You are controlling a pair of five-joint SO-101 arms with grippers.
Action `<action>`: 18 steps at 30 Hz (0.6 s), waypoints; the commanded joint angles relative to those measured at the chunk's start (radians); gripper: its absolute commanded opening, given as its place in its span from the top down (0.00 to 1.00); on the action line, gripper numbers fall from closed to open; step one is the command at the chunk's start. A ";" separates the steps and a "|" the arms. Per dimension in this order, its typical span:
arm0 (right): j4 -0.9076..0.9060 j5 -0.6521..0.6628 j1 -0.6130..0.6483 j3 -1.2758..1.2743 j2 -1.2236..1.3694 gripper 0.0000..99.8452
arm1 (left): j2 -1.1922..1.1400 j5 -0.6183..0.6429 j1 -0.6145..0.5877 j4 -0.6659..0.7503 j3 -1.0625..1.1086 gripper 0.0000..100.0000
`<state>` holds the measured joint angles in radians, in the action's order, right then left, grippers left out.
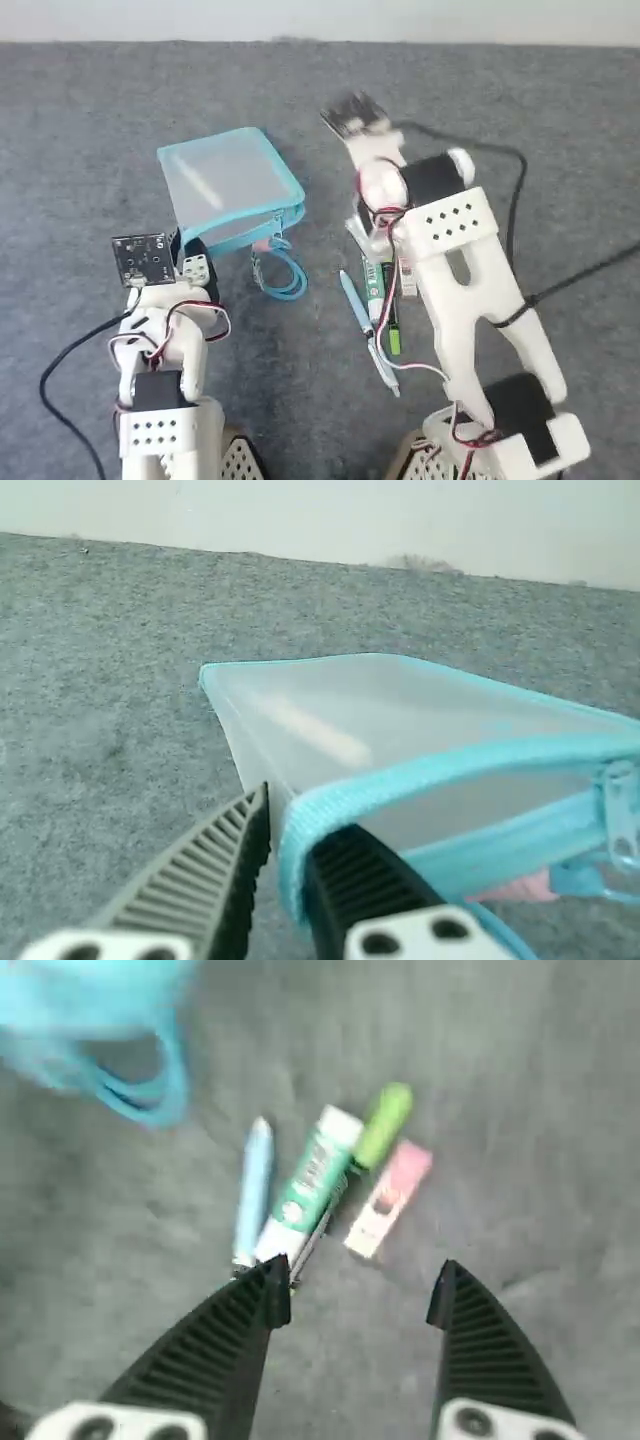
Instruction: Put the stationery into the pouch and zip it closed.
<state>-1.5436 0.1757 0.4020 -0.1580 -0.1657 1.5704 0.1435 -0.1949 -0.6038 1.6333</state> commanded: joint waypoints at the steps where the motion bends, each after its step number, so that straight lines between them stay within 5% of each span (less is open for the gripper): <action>1: 0.156 0.011 -0.061 -0.180 -0.054 0.76 | 0.015 0.008 0.003 0.025 -0.013 0.99; 18: 0.449 -0.002 -0.114 -0.431 0.077 0.76 | 0.015 0.008 0.005 0.025 -0.015 0.99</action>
<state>-1.1170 0.1757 0.2931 -0.5938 -0.0921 1.5704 0.1435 -0.1949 -0.6038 1.6333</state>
